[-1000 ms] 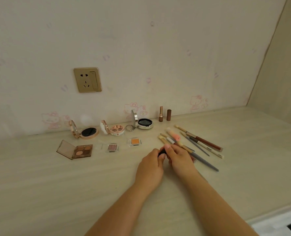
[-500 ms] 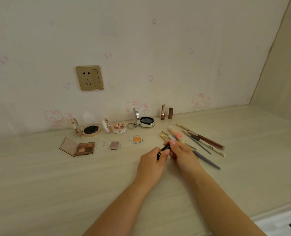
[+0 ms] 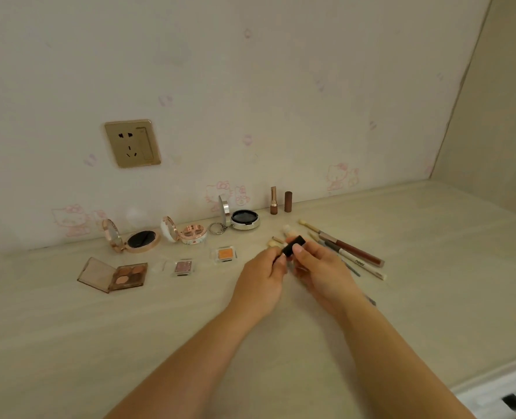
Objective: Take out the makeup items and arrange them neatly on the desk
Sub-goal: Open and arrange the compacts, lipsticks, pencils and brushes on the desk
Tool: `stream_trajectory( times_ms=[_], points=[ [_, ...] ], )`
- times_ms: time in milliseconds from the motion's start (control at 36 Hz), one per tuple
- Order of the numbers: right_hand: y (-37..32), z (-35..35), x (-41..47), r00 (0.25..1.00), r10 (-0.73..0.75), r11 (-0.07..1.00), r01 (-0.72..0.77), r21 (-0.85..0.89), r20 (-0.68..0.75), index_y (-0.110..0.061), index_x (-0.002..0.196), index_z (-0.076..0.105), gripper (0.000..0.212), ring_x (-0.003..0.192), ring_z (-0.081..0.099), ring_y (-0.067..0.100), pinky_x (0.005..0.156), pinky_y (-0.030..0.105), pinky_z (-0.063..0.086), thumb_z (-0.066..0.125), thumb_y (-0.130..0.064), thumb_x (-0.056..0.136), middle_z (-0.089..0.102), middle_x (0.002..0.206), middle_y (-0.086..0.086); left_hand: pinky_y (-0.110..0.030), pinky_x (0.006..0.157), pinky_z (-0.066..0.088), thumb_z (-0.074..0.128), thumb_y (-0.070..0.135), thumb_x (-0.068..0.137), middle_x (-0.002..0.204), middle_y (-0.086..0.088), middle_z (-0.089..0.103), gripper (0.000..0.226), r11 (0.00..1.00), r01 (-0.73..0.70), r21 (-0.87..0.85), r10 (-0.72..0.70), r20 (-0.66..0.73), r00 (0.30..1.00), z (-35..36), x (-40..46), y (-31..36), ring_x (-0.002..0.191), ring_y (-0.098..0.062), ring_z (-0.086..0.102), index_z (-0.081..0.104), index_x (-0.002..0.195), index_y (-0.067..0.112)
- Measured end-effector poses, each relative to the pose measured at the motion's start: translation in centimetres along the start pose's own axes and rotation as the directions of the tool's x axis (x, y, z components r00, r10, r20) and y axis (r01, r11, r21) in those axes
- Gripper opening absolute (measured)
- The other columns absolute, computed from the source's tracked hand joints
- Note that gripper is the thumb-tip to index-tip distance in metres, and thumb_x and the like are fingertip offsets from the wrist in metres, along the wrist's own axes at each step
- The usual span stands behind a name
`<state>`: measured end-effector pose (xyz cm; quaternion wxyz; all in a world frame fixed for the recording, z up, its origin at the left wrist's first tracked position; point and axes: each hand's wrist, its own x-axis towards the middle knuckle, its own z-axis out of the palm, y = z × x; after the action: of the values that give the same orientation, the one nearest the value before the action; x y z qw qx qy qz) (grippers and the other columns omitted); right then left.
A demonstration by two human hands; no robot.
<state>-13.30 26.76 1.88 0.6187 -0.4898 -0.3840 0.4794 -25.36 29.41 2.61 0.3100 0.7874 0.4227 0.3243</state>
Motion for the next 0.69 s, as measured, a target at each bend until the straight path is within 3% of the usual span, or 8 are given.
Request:
stream_trajectory(
  times_ms=[56,167,278,333,444,500,556,694],
  points=[
    [-1.1,-0.9,0.7,1.000,-0.027,1.000,0.027,-0.010,-0.004,-0.017,0.101,0.068,0.019,0.088,0.058,0.018,0.094,0.042,0.047,0.050,-0.013,0.095,0.069,0.093,0.014,-0.032,0.077,0.044,0.044,0.023,0.097,0.095,-0.001,0.065,0.019,0.999,-0.012,0.032,0.012,0.022,1.000,0.0,1.4,0.9,0.090,-0.018,0.058,0.061,0.102,0.016],
    [-3.7,-2.7,2.9,0.997,-0.073,0.996,0.071,-0.049,-0.028,-0.013,0.095,0.069,0.017,0.074,0.055,0.011,0.071,0.023,0.046,0.052,-0.016,0.094,0.065,0.079,0.000,-0.031,0.082,0.049,0.054,0.026,0.093,0.092,0.004,0.069,0.014,1.000,0.004,0.016,-0.004,0.005,1.000,0.4,4.6,2.9,0.088,-0.012,0.062,0.064,0.103,0.024],
    [-5.2,-4.9,5.6,0.984,-0.126,0.986,0.110,-0.124,-0.129,-0.005,0.093,0.067,0.019,0.073,0.048,0.012,0.072,0.026,0.041,0.055,-0.020,0.093,0.056,0.072,-0.003,-0.026,0.083,0.049,0.059,0.024,0.091,0.097,0.007,0.069,0.017,1.000,0.024,-0.017,-0.024,-0.015,1.000,1.9,7.8,3.7,0.086,-0.010,0.065,0.066,0.106,0.025],
    [-5.7,-6.0,6.9,0.961,-0.161,0.983,0.137,-0.121,-0.223,-0.013,0.081,0.066,0.018,0.072,0.048,0.011,0.070,0.025,0.042,0.055,-0.021,0.093,0.055,0.071,-0.005,-0.028,0.085,0.050,0.061,0.023,0.089,0.103,0.006,0.070,0.018,0.999,0.038,-0.026,-0.039,-0.024,0.999,2.8,9.2,3.4,0.089,-0.012,0.065,0.067,0.106,0.025],
    [-5.7,-8.7,9.9,0.934,-0.182,0.971,0.122,-0.205,-0.308,-0.019,0.076,0.062,0.019,0.072,0.050,0.010,0.069,0.024,0.044,0.055,-0.021,0.093,0.057,0.076,-0.003,-0.025,0.058,0.051,0.061,0.023,0.089,0.102,0.010,0.068,0.013,0.992,0.093,-0.086,-0.095,-0.017,0.995,4.5,12.0,2.4,0.053,-0.014,0.060,0.066,0.101,0.023],
    [-4.9,-10.0,11.6,0.938,-0.162,0.952,0.066,-0.299,-0.308,-0.016,0.085,0.065,0.013,0.073,0.051,0.011,0.067,0.023,0.044,0.055,-0.021,0.093,0.058,0.079,-0.002,-0.015,0.049,0.044,0.062,0.023,0.089,0.096,0.012,0.065,0.012,0.995,0.078,-0.061,-0.080,-0.034,0.996,5.3,13.5,2.1,0.058,-0.016,0.064,0.066,0.100,0.021],
    [-3.8,-11.1,13.3,0.945,-0.139,0.923,0.015,-0.384,-0.298,-0.013,0.090,0.067,0.013,0.073,0.052,0.014,0.066,0.023,0.043,0.057,-0.020,0.092,0.060,0.079,-0.001,-0.009,0.057,0.036,0.064,0.023,0.087,0.095,0.007,0.067,0.012,0.999,0.052,0.004,-0.052,-0.060,0.997,5.9,15.2,1.7,0.077,-0.011,0.061,0.068,0.098,0.018],
    [-1.9,-12.8,16.8,0.960,-0.115,0.834,-0.047,-0.549,-0.257,-0.015,0.072,0.065,0.018,0.061,0.048,0.009,0.058,0.021,0.038,0.060,-0.018,0.089,0.056,0.063,-0.007,-0.028,0.081,0.049,0.064,0.033,0.085,0.092,0.009,0.068,0.013,0.986,0.125,0.113,-0.120,-0.054,0.991,7.2,18.5,0.3,0.089,-0.011,0.063,0.066,0.094,0.024]
  ],
)
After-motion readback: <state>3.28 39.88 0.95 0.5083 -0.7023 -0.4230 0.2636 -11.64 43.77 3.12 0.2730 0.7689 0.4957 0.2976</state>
